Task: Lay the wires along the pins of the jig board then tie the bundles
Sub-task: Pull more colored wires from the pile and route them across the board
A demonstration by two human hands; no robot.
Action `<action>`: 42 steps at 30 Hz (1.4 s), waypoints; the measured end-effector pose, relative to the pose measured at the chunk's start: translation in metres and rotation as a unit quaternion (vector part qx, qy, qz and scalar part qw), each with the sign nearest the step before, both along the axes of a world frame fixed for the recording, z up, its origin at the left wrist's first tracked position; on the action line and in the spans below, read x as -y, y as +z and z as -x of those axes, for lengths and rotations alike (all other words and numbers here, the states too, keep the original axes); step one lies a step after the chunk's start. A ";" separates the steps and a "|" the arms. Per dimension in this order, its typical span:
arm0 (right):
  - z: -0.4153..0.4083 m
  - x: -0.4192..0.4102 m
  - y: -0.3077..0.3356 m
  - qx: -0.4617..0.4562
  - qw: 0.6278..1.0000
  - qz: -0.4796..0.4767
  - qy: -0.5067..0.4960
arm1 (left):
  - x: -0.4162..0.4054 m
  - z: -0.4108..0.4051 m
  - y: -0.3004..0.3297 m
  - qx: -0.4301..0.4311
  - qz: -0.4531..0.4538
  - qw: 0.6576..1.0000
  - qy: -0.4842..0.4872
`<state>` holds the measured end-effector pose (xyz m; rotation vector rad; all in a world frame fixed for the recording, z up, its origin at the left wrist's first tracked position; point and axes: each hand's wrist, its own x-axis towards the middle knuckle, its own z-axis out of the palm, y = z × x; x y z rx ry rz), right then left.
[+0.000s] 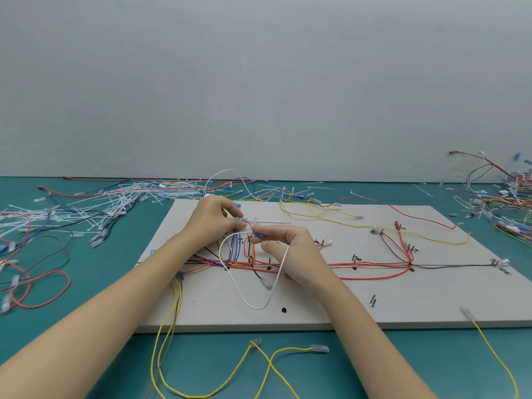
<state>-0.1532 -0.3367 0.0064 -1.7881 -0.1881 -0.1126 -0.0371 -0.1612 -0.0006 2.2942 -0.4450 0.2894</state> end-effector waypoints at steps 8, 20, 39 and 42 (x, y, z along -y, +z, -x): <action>0.001 -0.003 -0.005 -0.005 0.999 0.035 -0.010 | 0.004 -0.002 0.005 -0.034 -0.014 0.999 -0.008; 0.003 -0.005 -0.005 -0.005 0.998 0.068 0.007 | -0.006 -0.009 0.009 -0.093 -0.070 0.990 -0.081; 0.005 -0.007 -0.005 -0.017 0.997 0.079 0.010 | -0.014 -0.007 0.006 -0.111 -0.032 0.990 -0.075; 0.004 -0.007 -0.006 -0.017 0.996 0.083 0.011 | -0.012 -0.008 0.013 -0.136 -0.069 0.986 -0.061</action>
